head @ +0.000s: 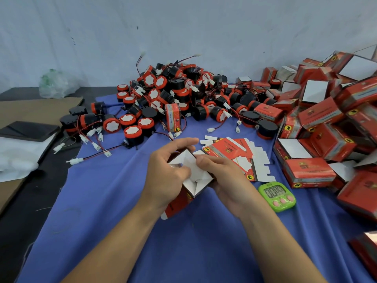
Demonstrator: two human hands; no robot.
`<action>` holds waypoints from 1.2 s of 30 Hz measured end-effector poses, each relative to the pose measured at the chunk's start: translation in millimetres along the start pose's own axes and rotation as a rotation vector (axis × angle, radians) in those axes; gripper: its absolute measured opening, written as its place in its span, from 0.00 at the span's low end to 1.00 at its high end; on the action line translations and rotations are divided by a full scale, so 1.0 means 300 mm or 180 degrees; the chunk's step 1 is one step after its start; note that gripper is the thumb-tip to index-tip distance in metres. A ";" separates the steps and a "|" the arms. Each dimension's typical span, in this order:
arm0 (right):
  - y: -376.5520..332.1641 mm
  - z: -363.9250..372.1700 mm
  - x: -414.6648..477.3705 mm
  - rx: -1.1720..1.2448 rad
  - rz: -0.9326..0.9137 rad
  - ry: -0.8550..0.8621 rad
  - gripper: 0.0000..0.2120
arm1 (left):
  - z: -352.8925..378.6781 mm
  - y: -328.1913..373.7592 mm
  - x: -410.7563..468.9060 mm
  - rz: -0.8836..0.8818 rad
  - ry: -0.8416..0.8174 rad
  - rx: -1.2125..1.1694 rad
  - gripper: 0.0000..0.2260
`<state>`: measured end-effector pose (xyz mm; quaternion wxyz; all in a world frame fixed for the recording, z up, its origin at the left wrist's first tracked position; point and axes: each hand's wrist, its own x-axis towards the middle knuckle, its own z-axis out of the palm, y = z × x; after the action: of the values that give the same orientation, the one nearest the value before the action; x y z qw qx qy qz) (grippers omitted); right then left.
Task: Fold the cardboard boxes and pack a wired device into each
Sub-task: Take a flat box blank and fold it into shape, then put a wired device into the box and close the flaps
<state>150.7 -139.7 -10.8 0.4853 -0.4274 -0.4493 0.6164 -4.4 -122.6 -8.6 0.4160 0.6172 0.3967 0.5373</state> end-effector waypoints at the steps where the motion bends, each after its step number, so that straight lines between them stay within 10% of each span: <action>1: -0.002 0.000 -0.001 0.0023 -0.0002 0.0003 0.12 | 0.003 0.002 -0.002 0.0042 -0.0013 0.0073 0.34; 14: -0.042 0.008 -0.018 0.0613 -0.0684 0.0259 0.16 | -0.001 -0.003 -0.011 0.0223 0.0580 -0.0380 0.25; 20: -0.063 0.011 0.017 -0.3853 -0.2608 0.1186 0.18 | 0.023 -0.060 0.023 -0.0387 -0.0119 0.0133 0.35; 24: -0.055 -0.035 0.026 -0.4481 -0.1503 0.0022 0.26 | 0.004 -0.121 0.050 -0.0662 -0.0436 0.1372 0.29; 28: -0.176 -0.160 0.104 -0.2750 -0.1300 0.1625 0.17 | -0.010 -0.135 0.062 -0.0682 -0.0533 0.1886 0.22; 36: -0.280 -0.477 0.398 -0.5211 0.1291 0.1616 0.33 | -0.013 -0.133 0.059 -0.0811 -0.0617 0.1822 0.22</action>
<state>287.0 8.0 26.8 -0.0070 -0.8368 -0.5441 0.0614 -8.2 -92.3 -39.8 0.3253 0.7027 0.5643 0.2863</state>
